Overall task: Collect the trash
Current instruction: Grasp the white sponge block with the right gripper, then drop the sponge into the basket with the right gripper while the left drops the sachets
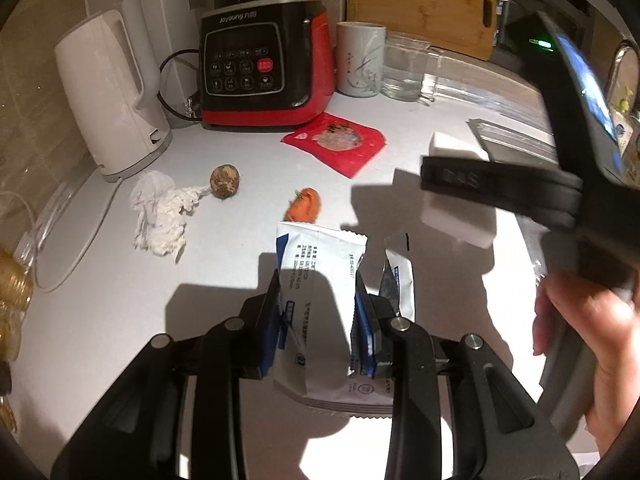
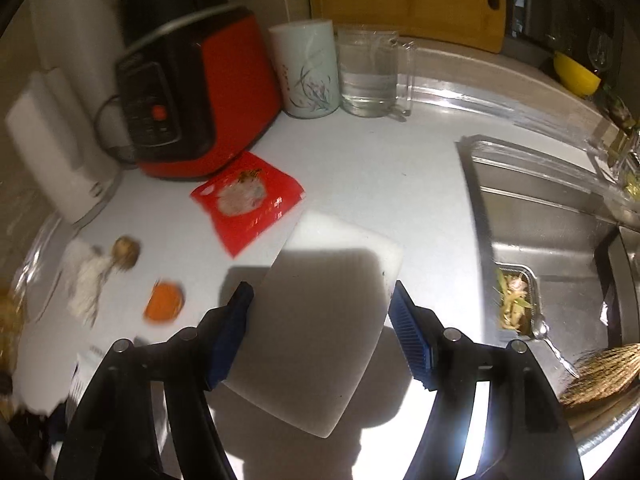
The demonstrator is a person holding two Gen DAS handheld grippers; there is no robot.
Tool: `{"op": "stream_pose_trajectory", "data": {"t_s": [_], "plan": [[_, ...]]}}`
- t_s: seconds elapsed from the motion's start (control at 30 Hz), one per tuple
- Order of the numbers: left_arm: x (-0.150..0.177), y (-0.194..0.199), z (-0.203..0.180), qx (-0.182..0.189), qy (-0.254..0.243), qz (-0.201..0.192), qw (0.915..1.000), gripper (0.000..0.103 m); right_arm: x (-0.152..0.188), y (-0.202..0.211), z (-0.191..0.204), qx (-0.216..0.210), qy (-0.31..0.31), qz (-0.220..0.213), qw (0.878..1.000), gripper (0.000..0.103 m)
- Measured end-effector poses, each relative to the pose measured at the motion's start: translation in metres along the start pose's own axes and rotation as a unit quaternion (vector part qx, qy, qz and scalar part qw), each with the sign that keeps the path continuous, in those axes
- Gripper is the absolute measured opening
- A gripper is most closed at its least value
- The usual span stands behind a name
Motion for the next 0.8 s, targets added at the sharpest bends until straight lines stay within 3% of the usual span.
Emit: {"op": "stream_pose_trajectory", "data": {"t_s": [0.3, 0.53, 0.8], "plan": [[0.028, 0.07, -0.055, 0.017, -0.02, 0.0, 0.9997, 0.032, 0.048, 0.103, -0.04, -0.046, 0.012, 0.003, 0.999, 0.07], [0.061, 0.119, -0.095, 0.037, -0.037, -0.006, 0.9986, 0.032, 0.107, 0.177, -0.063, -0.068, 0.039, 0.019, 0.997, 0.07], [0.108, 0.159, -0.114, 0.052, -0.044, 0.015, 0.9975, 0.032, 0.178, 0.238, -0.079, -0.092, 0.047, 0.044, 0.994, 0.071]]}}
Point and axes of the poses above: each gripper's, at about its wrist camera, not at the fingertips, and y roughly against the way its jaws point, z to its left, x to its underside, the point moved 3 cm from there along -y, roughly the way its jaws point, and after that the axes turned 14 degrees about -z, right-handed, at the moved point
